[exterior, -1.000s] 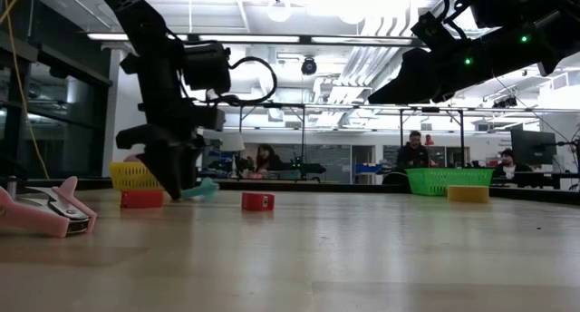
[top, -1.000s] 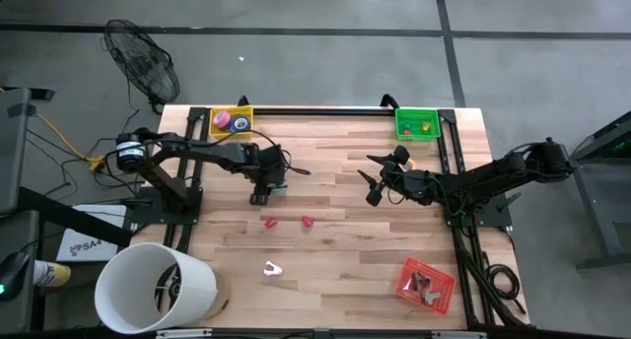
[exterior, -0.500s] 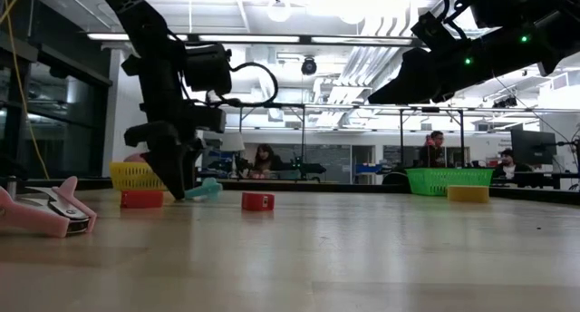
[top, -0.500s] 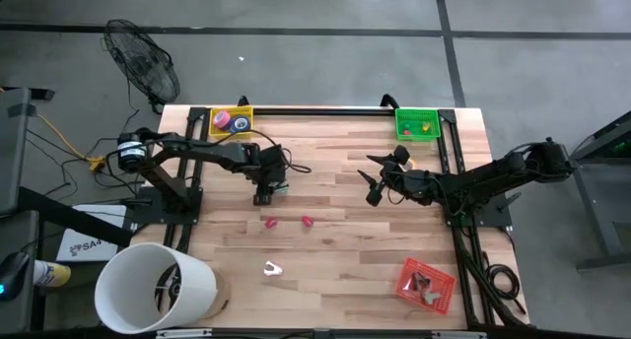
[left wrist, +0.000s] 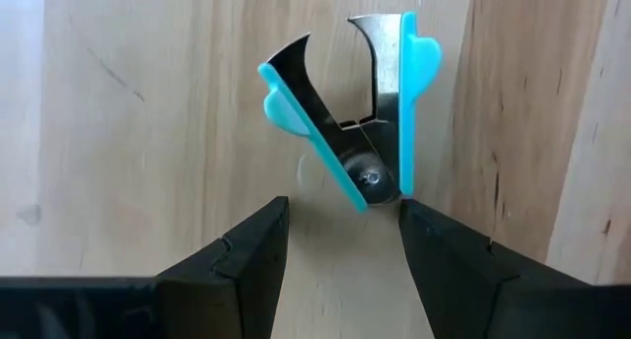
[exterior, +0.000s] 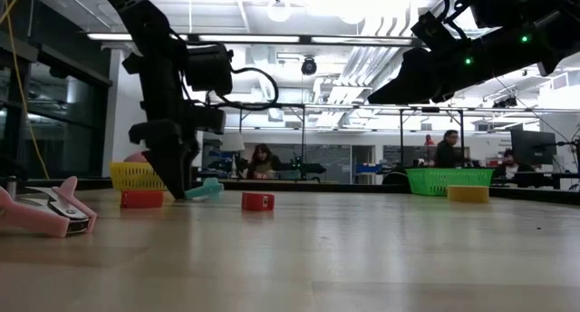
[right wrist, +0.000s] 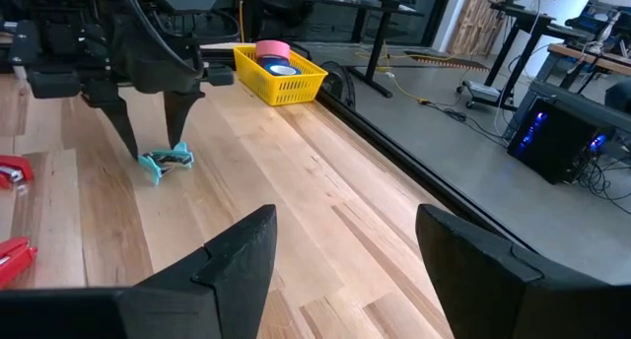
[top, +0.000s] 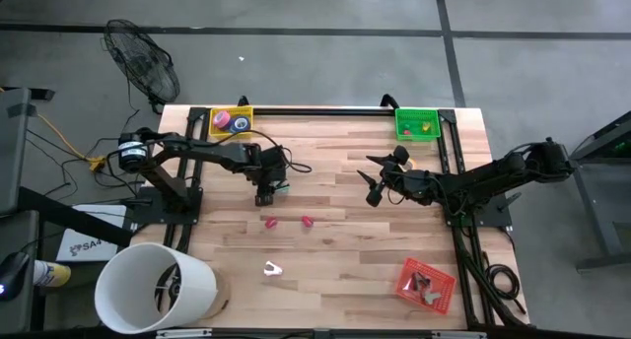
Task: Pick and place Stapler, Stapler remover, tape
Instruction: Put the light blue blue staple remover into the orange bin
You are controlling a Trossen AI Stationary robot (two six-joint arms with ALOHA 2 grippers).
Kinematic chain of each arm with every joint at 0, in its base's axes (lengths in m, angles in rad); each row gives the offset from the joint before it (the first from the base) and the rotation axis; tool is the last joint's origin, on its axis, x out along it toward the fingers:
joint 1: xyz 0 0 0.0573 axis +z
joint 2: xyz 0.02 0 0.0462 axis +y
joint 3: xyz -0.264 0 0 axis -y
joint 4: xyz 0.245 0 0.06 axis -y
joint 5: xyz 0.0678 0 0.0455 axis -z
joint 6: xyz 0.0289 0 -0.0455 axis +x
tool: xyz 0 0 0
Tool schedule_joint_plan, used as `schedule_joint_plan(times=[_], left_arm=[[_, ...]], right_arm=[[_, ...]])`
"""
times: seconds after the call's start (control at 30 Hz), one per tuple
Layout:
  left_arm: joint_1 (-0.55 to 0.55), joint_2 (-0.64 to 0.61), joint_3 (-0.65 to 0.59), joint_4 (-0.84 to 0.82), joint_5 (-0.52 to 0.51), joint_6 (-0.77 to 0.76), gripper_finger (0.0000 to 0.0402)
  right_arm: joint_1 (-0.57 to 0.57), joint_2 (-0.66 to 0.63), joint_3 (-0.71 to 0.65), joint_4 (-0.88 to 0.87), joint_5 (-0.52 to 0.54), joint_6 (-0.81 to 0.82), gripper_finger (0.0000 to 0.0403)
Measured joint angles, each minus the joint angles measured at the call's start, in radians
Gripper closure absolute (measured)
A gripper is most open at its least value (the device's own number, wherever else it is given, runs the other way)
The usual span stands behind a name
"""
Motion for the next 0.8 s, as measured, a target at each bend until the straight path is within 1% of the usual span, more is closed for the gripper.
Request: schedule_joint_plan(times=[0.1, 0.2, 0.33, 0.43, 0.53, 0.7, 0.8], left_arm=[[-0.010, 0.000, 0.000, -0.012, 0.009, -0.041, 0.0208], [-0.041, 0.000, -0.001, -0.017, -0.036, -0.078, 0.0208], [-0.078, -0.001, -0.001, -0.024, -0.051, -0.132, 0.0208], [-0.101, -0.001, -0.002, -0.028, -0.089, -0.178, 0.0207], [-0.105, -0.001, -0.003, -0.028, -0.099, -0.220, 0.0193], [-0.105, -0.001, -0.003, -0.024, -0.128, -0.268, 0.0154], [-0.103, -0.001, -0.004, -0.010, -0.138, -0.320, 0.0142]], right_arm=[[0.000, 0.000, 0.000, 0.000, 0.000, 0.000, 0.0167], [0.000, 0.000, 0.000, -0.001, 0.000, 0.000, 0.0167], [0.000, 0.000, 0.000, -0.001, 0.000, 0.000, 0.0167], [0.000, 0.000, 0.000, -0.001, 0.000, 0.000, 0.0167], [0.000, 0.000, 0.000, -0.001, 0.000, 0.000, 0.0167], [0.000, 0.000, 0.000, -0.001, -0.008, 0.000, 0.0167], [0.000, 0.000, 0.000, -0.001, -0.014, 0.000, 0.0167]])
